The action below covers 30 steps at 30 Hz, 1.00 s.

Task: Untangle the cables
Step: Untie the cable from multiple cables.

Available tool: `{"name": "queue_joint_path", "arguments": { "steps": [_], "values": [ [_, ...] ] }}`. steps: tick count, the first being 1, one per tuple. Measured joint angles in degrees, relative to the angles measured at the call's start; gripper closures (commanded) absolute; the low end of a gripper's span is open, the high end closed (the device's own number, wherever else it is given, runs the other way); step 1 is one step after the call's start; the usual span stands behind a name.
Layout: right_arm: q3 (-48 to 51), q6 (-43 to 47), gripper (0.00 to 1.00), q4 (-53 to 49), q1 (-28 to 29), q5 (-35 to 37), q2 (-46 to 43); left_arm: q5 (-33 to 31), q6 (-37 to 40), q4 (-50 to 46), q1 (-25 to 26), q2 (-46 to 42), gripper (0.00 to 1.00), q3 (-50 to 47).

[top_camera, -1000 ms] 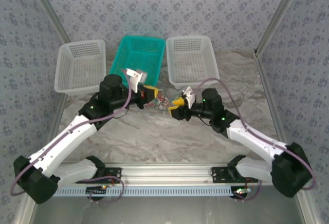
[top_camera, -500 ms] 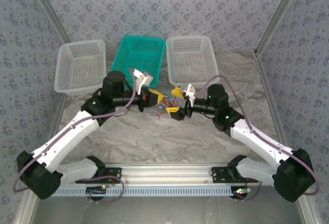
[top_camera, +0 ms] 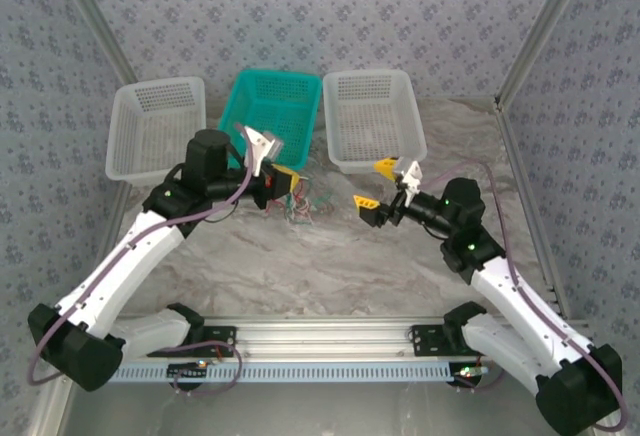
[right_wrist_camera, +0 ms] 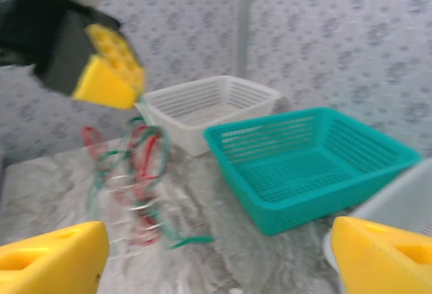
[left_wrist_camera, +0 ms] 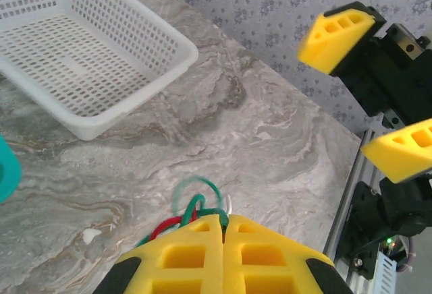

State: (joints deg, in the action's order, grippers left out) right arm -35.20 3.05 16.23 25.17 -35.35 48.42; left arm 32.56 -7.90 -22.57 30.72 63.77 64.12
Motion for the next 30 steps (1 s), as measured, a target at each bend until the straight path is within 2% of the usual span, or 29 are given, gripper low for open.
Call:
{"name": "queue_joint_path", "arguments": {
  "steps": [3,9,16,19,24,26,30],
  "values": [
    [-1.81,-1.05,0.24,-1.44,2.56,-3.80,2.73,1.99,0.46,-0.22,0.00,0.15,1.00,0.50],
    [-4.61,0.33,0.29,-0.11,9.44,-6.73,8.98,9.51,0.48,0.81,0.26,0.22,1.00,0.61],
    [-9.18,0.81,0.42,2.45,10.08,-10.58,16.11,12.35,0.61,1.64,1.77,0.22,1.00,0.61],
    [-10.73,0.50,0.50,3.37,11.08,-12.02,19.19,12.79,0.61,1.99,2.67,0.28,1.00,0.61],
    [-11.87,-0.61,0.90,5.05,12.02,-12.57,22.93,13.07,0.63,2.12,3.17,0.76,1.00,0.61],
    [-12.22,-0.66,0.95,5.05,12.07,-12.00,23.58,11.72,0.66,2.12,3.15,0.81,1.00,0.66],
    [-12.33,-0.50,0.94,4.50,12.13,-8.17,23.80,6.45,0.37,1.29,3.34,0.17,1.00,0.70]
  ]
}}
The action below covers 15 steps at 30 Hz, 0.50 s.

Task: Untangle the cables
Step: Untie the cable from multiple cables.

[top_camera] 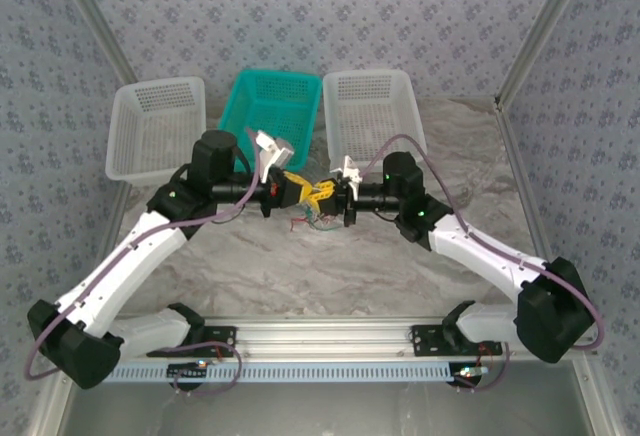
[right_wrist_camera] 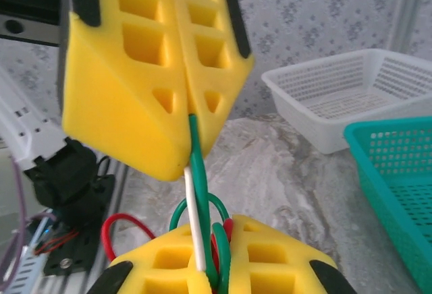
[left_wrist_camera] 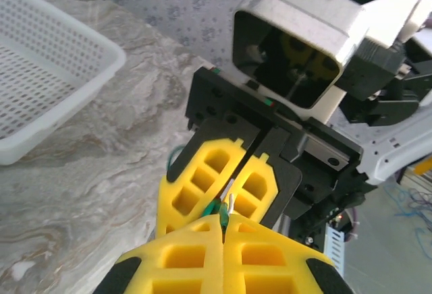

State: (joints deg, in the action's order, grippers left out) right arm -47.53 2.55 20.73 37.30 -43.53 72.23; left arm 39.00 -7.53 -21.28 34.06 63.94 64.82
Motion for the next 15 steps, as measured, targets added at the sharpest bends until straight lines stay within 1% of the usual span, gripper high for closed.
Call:
{"name": "queue_joint_path", "arguments": {
  "steps": [5,8,12,15],
  "values": [
    [-0.76,0.00,0.93,-2.56,0.55,8.31,0.09,-8.39,-1.42,-1.31,0.42,-2.29,1.00,0.04],
    [-0.72,-1.51,0.93,-5.73,-1.20,12.50,1.29,-14.10,-2.12,-1.36,-0.04,-5.53,1.00,1.07],
    [0.50,-6.91,0.93,-5.31,-4.13,14.05,2.84,-20.87,-2.56,-1.75,-0.20,-9.57,1.00,2.45],
    [1.22,-9.38,0.92,-5.29,-5.09,15.93,3.06,-24.44,-3.28,-2.80,-1.20,-10.91,1.00,2.45]
  ]
}}
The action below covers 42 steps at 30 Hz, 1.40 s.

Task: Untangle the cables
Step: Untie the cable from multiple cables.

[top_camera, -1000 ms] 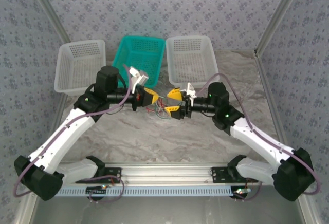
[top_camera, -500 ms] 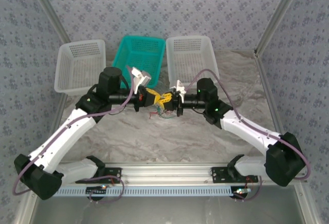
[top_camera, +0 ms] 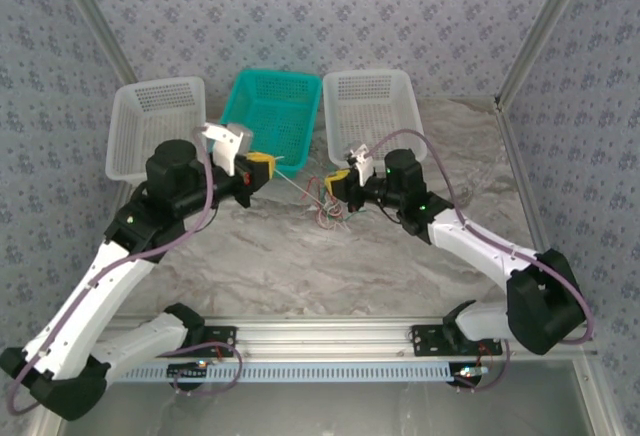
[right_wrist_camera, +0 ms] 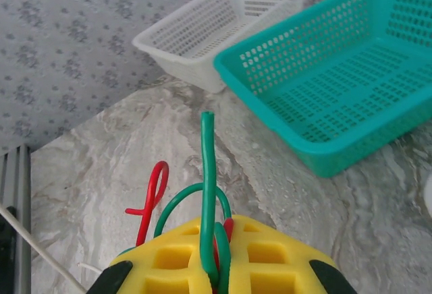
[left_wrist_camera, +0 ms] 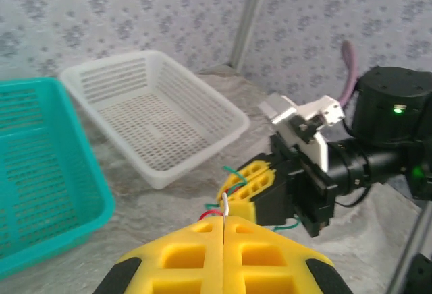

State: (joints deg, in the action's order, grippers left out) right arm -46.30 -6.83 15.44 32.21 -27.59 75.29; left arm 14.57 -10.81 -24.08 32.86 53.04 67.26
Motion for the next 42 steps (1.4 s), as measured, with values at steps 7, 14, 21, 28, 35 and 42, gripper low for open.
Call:
{"name": "queue_joint_path", "arguments": {
  "steps": [7,14,21,28,35,42],
  "values": [
    [2.67,-0.90,0.90,-0.90,-0.63,6.75,0.04,-5.11,-2.25,-3.41,-3.67,0.92,1.00,1.64],
    [2.67,-11.87,0.89,-13.00,-5.25,19.19,4.72,-13.88,-2.82,-4.33,-7.34,0.07,1.00,6.86],
    [7.39,-23.21,0.91,-17.25,-3.02,19.19,6.32,-9.29,-3.15,-3.61,-9.16,-1.86,0.94,6.71],
    [6.40,-26.64,0.93,-18.84,-2.43,17.84,-1.57,8.68,-6.60,3.41,-4.63,7.19,0.47,-4.37],
    [0.22,-27.10,0.93,-20.02,-2.40,17.99,-7.21,2.84,-32.94,18.80,6.45,14.51,0.19,-24.96],
    [-0.15,-27.28,0.94,-20.39,-1.09,17.75,-7.21,-8.02,-52.46,33.97,15.43,20.02,0.22,-24.26]
  ]
}}
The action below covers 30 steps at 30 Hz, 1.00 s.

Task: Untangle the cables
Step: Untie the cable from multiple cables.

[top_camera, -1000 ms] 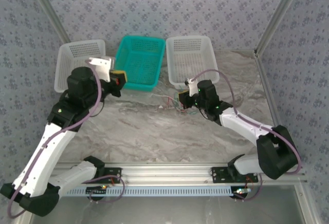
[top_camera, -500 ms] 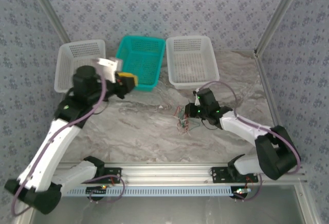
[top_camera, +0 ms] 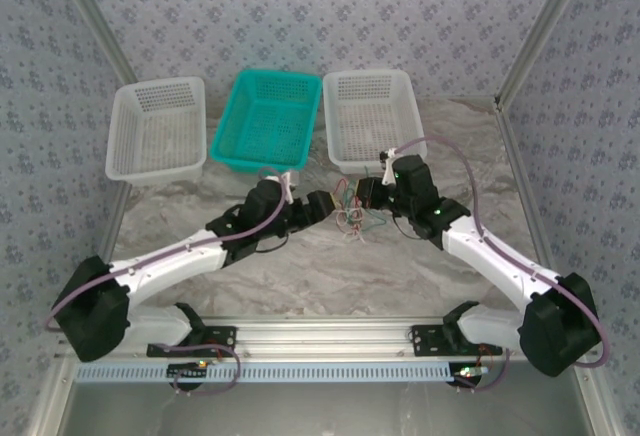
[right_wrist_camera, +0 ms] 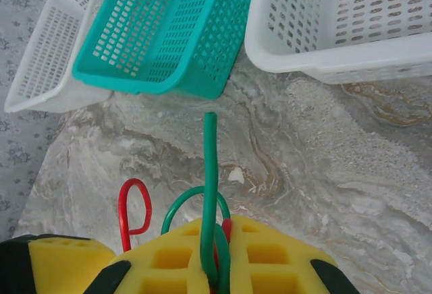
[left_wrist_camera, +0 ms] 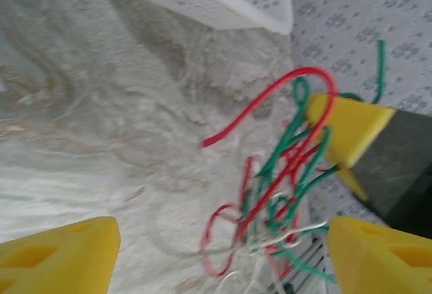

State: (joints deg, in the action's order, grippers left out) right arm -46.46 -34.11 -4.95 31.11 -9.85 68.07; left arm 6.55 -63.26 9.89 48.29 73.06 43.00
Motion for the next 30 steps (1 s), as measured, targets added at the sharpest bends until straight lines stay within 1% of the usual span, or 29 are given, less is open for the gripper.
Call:
{"name": "queue_joint_path", "arguments": {
  "steps": [3,5,7,8,10,12,15,16,18,19,20,22,23,24,30],
  "values": [
    [0.00,0.00,0.94,-0.02,0.52,-0.22,0.11,-0.85,1.18,0.50,0.20,3.43,0.28,3.80],
    [-0.11,0.02,0.94,-0.09,0.70,-0.50,0.17,-1.51,4.35,-1.05,0.13,4.85,0.34,6.29],
    [-0.72,0.02,0.94,-0.44,0.70,-0.81,0.31,-1.70,8.92,-2.64,0.17,4.87,0.41,7.82],
    [-1.11,0.02,0.94,-0.48,0.70,-0.94,0.33,-1.66,10.51,-2.71,0.15,4.59,0.43,7.93],
    [-2.10,0.02,0.95,-0.48,0.70,-1.14,0.33,-0.22,13.94,-2.89,0.02,4.07,0.48,7.93],
    [-3.04,0.02,0.95,-0.50,0.68,-1.53,0.35,2.25,16.46,-2.84,-0.20,3.96,0.48,7.93],
    [-4.17,0.02,0.95,-0.50,0.68,-1.79,0.46,6.32,20.22,-3.41,-0.28,4.00,0.41,7.93],
    [-4.44,0.02,0.95,-0.57,0.66,-2.01,0.57,7.52,21.35,-3.63,-0.28,4.00,0.42,7.93],
    [-4.61,0.02,0.95,-0.68,0.63,-2.27,0.61,9.20,22.80,-3.89,-0.28,4.00,0.49,7.93],
    [-4.61,0.02,0.95,-0.85,0.63,-2.47,0.61,9.84,23.58,-3.89,-0.28,3.98,0.55,7.93],
    [-4.61,0.02,0.95,-0.92,0.63,-2.62,0.70,10.45,24.13,-3.89,-0.28,3.98,0.64,7.93],
    [-4.83,0.02,0.95,-1.11,0.63,-2.84,1.01,11.23,25.18,-4.22,-0.31,3.98,0.90,7.93],
    [-4.94,0.02,0.95,-1.16,0.63,-2.95,1.14,11.21,25.70,-4.66,-0.35,3.98,0.98,7.93],
    [-5.14,0.02,0.95,-1.33,0.63,-3.04,1.27,11.13,26.16,-5.38,-0.55,3.98,1.00,7.93],
    [-5.57,0.02,0.96,-3.41,-0.07,-3.02,1.57,10.84,27.80,-7.45,-1.25,3.50,1.00,7.98]
  ]
}}
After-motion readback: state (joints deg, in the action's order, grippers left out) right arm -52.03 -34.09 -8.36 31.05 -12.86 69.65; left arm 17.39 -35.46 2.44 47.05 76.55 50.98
